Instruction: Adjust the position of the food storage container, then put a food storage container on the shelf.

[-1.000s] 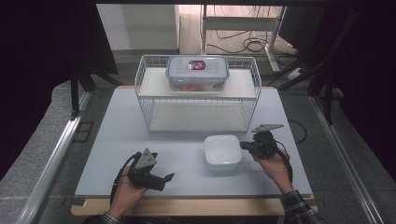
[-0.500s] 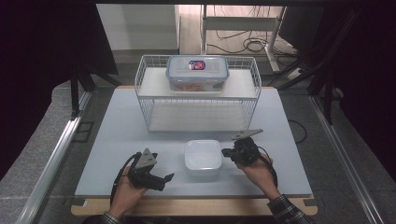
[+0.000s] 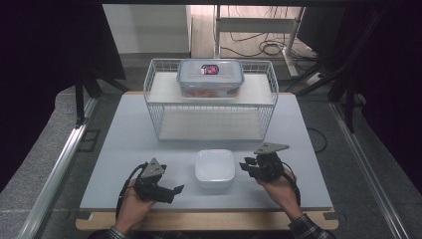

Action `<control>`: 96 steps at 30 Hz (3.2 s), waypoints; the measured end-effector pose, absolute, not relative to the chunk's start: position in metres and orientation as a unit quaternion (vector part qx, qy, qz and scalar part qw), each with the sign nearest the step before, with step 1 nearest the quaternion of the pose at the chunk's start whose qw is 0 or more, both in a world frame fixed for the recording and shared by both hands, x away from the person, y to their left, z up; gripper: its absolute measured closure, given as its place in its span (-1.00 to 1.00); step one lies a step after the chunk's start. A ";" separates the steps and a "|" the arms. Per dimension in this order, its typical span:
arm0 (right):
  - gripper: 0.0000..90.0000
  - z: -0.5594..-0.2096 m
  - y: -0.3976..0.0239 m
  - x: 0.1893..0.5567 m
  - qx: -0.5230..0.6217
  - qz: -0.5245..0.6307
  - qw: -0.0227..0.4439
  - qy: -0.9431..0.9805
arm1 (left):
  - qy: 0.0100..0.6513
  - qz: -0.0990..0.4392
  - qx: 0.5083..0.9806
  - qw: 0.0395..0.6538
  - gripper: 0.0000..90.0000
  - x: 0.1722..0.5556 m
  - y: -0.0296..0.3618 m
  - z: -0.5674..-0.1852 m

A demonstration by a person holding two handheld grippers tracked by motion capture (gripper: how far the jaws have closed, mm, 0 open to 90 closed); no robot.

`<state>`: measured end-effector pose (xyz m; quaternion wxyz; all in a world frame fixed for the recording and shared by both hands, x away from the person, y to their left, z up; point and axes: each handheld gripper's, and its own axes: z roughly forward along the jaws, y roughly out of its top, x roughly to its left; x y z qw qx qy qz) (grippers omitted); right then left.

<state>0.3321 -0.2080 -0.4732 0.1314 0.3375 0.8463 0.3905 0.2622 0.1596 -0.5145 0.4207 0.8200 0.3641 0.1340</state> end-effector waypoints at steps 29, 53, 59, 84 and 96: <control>-0.74 -0.485 -0.226 0.307 0.322 0.427 0.126 0.835 | 0.351 0.148 0.833 0.402 -0.90 0.254 0.158 -0.520; -0.92 -0.474 -0.208 0.307 0.318 0.422 0.126 0.839 | 0.361 0.115 0.826 0.417 -0.79 0.266 0.144 -0.503; -0.71 -0.469 -0.201 0.312 0.330 0.412 0.111 0.842 | 0.361 0.108 0.814 0.441 -0.68 0.276 0.140 -0.493; -0.52 -0.485 -0.173 0.350 0.344 0.400 0.017 0.850 | 0.358 0.018 0.818 0.451 -0.82 0.328 0.101 -0.507; -0.21 -0.482 -0.180 0.333 0.348 0.392 -0.004 0.852 | 0.363 -0.031 0.813 0.454 -0.48 0.312 0.107 -0.509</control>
